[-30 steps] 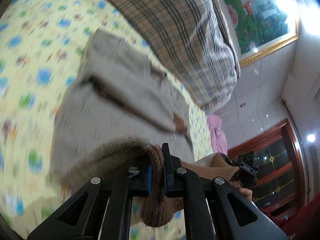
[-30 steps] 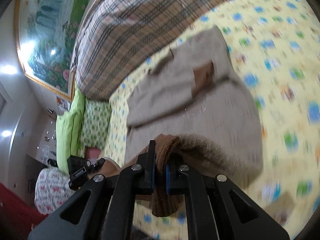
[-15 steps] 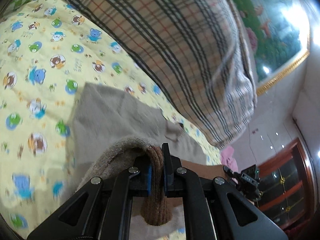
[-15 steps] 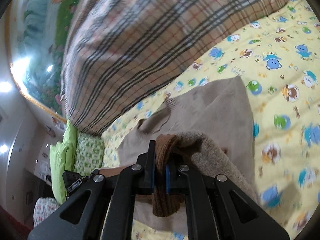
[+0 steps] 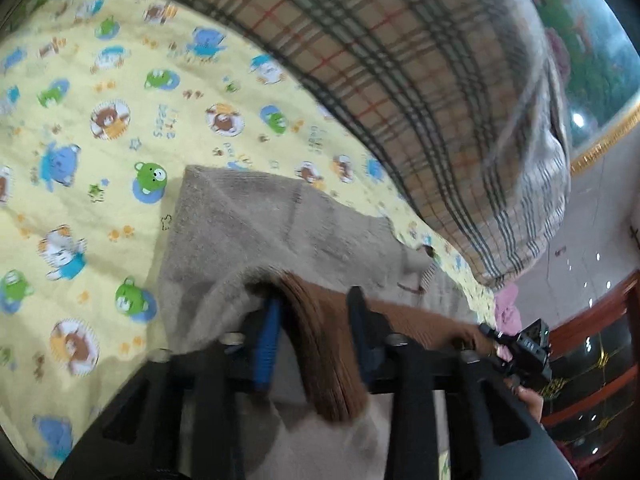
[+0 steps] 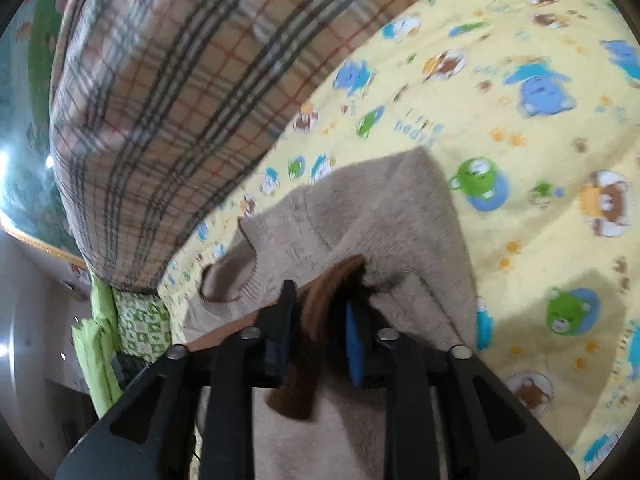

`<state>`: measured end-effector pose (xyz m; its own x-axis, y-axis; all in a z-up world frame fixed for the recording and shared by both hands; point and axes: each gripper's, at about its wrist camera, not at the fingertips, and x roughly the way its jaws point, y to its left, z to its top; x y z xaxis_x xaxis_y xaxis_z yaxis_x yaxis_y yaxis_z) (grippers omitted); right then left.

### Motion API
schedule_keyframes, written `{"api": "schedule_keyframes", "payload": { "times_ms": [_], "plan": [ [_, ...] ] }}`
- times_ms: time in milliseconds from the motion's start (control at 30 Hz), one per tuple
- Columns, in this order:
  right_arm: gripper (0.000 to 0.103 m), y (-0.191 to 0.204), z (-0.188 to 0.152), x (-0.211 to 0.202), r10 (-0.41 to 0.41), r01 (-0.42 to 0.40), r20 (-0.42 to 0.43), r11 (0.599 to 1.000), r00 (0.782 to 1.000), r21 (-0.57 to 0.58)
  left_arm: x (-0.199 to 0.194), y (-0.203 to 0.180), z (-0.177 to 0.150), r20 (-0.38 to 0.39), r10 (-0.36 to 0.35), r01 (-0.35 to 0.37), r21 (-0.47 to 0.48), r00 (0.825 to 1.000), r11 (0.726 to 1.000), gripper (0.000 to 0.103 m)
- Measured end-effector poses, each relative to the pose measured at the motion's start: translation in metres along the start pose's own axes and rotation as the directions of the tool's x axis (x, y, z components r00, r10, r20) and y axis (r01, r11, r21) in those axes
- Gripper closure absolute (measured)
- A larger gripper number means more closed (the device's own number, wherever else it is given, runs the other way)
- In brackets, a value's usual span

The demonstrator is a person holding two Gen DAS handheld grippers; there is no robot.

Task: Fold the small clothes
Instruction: 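Lay the hem over the collar with both grippers and open them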

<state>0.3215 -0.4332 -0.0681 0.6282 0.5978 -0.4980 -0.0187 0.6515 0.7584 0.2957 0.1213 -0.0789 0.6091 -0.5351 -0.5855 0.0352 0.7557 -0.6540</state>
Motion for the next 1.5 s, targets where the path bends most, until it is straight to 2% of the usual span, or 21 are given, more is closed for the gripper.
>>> {"api": "schedule_keyframes", "payload": {
  "times_ms": [67,100,167,200,267,333,400,500,633,700,767,800,900,967,1067,1167,1267,1333,1400,1500],
  "plan": [
    [0.051,0.001,-0.005,-0.023,-0.022,0.023,0.074,1.0,0.997,-0.002,-0.01,-0.016,-0.014,-0.026,-0.017,0.019,0.045,1.0,0.999,0.063],
    [0.051,0.003,-0.011,-0.037,-0.037,0.039,0.113,0.999,0.993,-0.016,-0.009,-0.023,-0.022,-0.049,-0.026,0.029,0.062,0.998,0.998,0.062],
    [0.051,0.014,-0.023,-0.042,-0.02,0.027,0.102,0.997,0.995,-0.069,0.001,-0.037,-0.044,-0.122,-0.057,0.068,0.088,0.991,0.994,0.061],
    [0.051,0.024,-0.033,-0.038,-0.001,0.008,0.063,0.993,0.998,-0.116,0.013,-0.045,-0.056,-0.175,-0.071,0.09,0.101,0.982,0.991,0.061],
    [0.051,0.046,-0.055,-0.015,0.014,-0.029,-0.068,0.973,0.998,-0.229,0.033,-0.055,-0.072,-0.236,-0.085,0.117,0.122,0.968,0.986,0.061],
    [0.051,0.067,-0.08,0.019,-0.017,-0.063,-0.216,0.931,0.976,-0.359,0.055,-0.062,-0.08,-0.278,-0.082,0.126,0.144,0.957,0.982,0.061],
    [0.052,0.077,-0.092,0.048,-0.053,-0.093,-0.311,0.895,0.949,-0.436,0.069,-0.063,-0.076,-0.285,-0.061,0.113,0.171,0.956,0.979,0.062],
    [0.053,0.072,-0.08,0.072,-0.098,-0.075,-0.337,0.883,0.937,-0.464,0.073,-0.058,-0.053,-0.224,-0.012,0.058,0.198,0.975,0.979,0.062],
    [0.065,0.059,-0.038,0.082,-0.175,0.026,-0.259,0.87,0.95,-0.493,0.075,-0.031,-0.008,-0.106,0.075,-0.054,0.187,0.992,0.981,0.062],
    [0.067,0.054,-0.014,0.076,-0.204,0.097,-0.171,0.867,0.964,-0.489,0.073,-0.017,0.017,-0.039,0.104,-0.097,0.156,0.994,0.983,0.062],
    [0.068,0.045,0.015,0.062,-0.191,0.148,-0.062,0.894,0.98,-0.423,0.071,-0.008,0.034,0.017,0.132,-0.133,0.135,0.991,0.982,0.062],
    [0.068,0.041,0.022,0.056,-0.196,0.172,-0.02,0.902,0.98,-0.397,0.071,-0.005,0.038,0.037,0.158,-0.162,0.131,0.987,0.978,0.062],
    [0.068,0.026,0.037,0.034,-0.211,0.227,0.086,0.932,0.974,-0.283,0.071,0.0,0.042,0.048,0.155,-0.159,0.1,0.987,0.982,0.062],
    [0.067,0.019,0.036,0.026,-0.207,0.224,0.093,0.944,0.974,-0.241,0.07,-0.008,0.037,0.044,0.173,-0.178,0.118,0.984,0.977,0.061],
    [0.066,0.024,0.025,0.014,-0.217,0.236,0.099,0.935,0.971,-0.264,0.059,-0.028,0.017,0.039,0.185,-0.188,0.144,0.982,0.972,0.058],
    [0.065,0.035,0.009,0.002,-0.2,0.22,0.102,0.938,0.975,-0.269,0.038,-0.035,-0.008,0.035,0.139,-0.142,0.112,0.99,0.984,0.055],
    [0.065,0.047,-0.021,0.0,-0.161,0.172,0.062,0.942,0.985,-0.288,0.032,-0.051,-0.041,-0.014,0.089,-0.087,0.126,0.996,0.988,0.053],
    [0.065,0.05,-0.041,0.0,-0.15,0.148,0.016,0.939,0.988,-0.311,0.03,-0.055,-0.065,-0.049,0.106,-0.098,0.151,0.993,0.984,0.052],
    [0.065,0.045,-0.062,-0.002,-0.18,0.164,-0.015,0.927,0.984,-0.338,0.027,-0.05,-0.078,-0.05,0.154,-0.145,0.145,0.987,0.979,0.052],
    [0.065,0.022,-0.074,-0.009,-0.282,0.267,-0.006,0.913,0.959,-0.308,0.012,-0.03,-0.09,-0.047,0.171,-0.167,0.094,0.984,0.982,0.052]
  ]
}}
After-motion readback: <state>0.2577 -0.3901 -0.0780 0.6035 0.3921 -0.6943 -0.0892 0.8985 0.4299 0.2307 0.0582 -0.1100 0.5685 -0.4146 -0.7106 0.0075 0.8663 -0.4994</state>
